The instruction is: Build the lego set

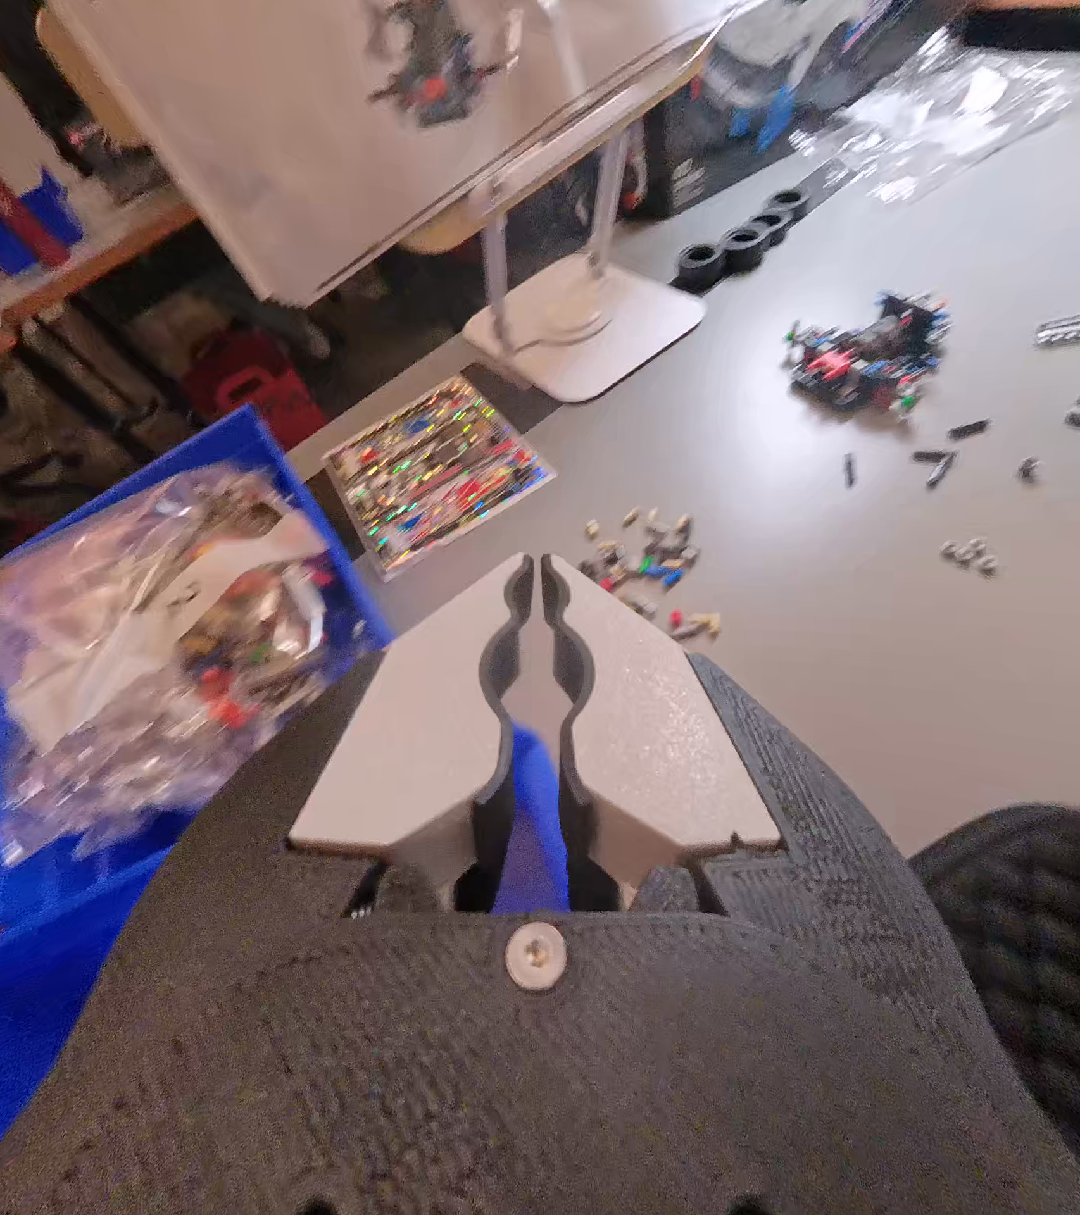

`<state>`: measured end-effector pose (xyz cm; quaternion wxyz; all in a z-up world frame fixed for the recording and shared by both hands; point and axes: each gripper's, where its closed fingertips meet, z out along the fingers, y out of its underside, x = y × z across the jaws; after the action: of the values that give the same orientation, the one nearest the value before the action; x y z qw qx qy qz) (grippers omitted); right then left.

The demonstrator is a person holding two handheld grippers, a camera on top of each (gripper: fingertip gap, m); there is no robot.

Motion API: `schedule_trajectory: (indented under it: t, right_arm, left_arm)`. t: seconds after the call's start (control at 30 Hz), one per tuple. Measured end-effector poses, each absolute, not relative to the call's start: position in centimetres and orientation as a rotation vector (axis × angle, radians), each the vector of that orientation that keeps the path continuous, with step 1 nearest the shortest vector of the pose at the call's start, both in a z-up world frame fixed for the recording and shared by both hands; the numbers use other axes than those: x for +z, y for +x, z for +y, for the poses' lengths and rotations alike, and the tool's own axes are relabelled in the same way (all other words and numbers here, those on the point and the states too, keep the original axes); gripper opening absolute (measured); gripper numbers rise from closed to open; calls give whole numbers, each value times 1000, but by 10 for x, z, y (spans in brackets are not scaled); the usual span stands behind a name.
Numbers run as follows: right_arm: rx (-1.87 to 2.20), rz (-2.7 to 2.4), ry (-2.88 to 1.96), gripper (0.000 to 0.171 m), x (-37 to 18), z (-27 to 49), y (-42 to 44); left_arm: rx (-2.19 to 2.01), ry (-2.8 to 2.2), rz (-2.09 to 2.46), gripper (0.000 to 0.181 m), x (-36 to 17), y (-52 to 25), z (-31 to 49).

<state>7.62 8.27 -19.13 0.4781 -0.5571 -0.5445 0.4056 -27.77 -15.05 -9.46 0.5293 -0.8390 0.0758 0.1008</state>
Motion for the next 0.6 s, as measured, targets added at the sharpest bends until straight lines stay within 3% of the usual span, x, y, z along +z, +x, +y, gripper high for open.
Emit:
schedule_trajectory:
  t: [0.13,0.33,0.6]
  right_arm:
    - [995,-1322,-1335,18,-186,81,78]
    - [984,-1332,-1307,18,-182,79,83]
    - [967,-1343,-1305,18,-182,82,87]
  left_arm:
    - [235,-1970,159,4,-128,-239,-110]
    - [199,-2142,63,3,-210,-247,-58]
    - [57,-2288,185,5,-251,-234,-41]
